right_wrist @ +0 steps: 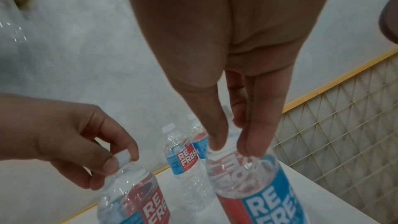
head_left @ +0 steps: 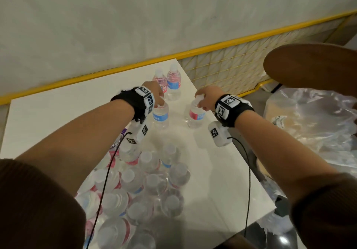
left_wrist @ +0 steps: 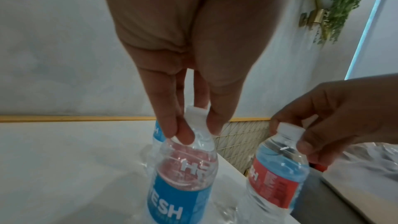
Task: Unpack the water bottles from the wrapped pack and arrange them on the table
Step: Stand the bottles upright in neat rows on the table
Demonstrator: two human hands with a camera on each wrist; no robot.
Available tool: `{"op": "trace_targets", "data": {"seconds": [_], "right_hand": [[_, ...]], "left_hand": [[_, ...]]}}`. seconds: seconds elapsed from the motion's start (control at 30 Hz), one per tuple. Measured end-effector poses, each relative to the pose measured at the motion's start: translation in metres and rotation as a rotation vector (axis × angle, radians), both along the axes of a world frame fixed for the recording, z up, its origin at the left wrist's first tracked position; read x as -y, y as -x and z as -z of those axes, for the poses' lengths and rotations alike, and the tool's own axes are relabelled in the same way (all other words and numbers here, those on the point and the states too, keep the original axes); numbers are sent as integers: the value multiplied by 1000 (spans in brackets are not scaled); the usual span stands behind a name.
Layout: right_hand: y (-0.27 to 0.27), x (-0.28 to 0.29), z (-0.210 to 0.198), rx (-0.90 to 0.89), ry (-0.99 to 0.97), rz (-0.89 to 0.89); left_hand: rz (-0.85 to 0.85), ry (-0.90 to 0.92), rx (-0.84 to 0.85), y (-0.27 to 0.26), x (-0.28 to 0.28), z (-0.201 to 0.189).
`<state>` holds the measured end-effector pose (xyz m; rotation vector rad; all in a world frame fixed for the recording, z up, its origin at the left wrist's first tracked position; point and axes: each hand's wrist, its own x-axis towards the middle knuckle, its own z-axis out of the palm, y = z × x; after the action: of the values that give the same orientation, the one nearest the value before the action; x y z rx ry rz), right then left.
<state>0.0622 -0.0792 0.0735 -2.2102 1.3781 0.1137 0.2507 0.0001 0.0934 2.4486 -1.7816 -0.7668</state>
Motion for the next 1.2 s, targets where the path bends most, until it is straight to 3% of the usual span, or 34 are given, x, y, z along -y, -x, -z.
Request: {"op": "trace_targets", "data": {"seconds": [0.47, 0.8, 0.93, 1.2], "right_hand": [[-41, 44, 4, -86, 144, -167], [-50, 47, 11, -83, 170, -33], [-45, 46, 11, -50, 140, -11], [-38, 37, 10, -54, 148, 82]], "left_hand": [[134, 2, 88, -18, 30, 25], [68, -7, 14, -20, 35, 28], [37, 42, 74, -17, 35, 28], [146, 30, 69, -14, 39, 23]]}}
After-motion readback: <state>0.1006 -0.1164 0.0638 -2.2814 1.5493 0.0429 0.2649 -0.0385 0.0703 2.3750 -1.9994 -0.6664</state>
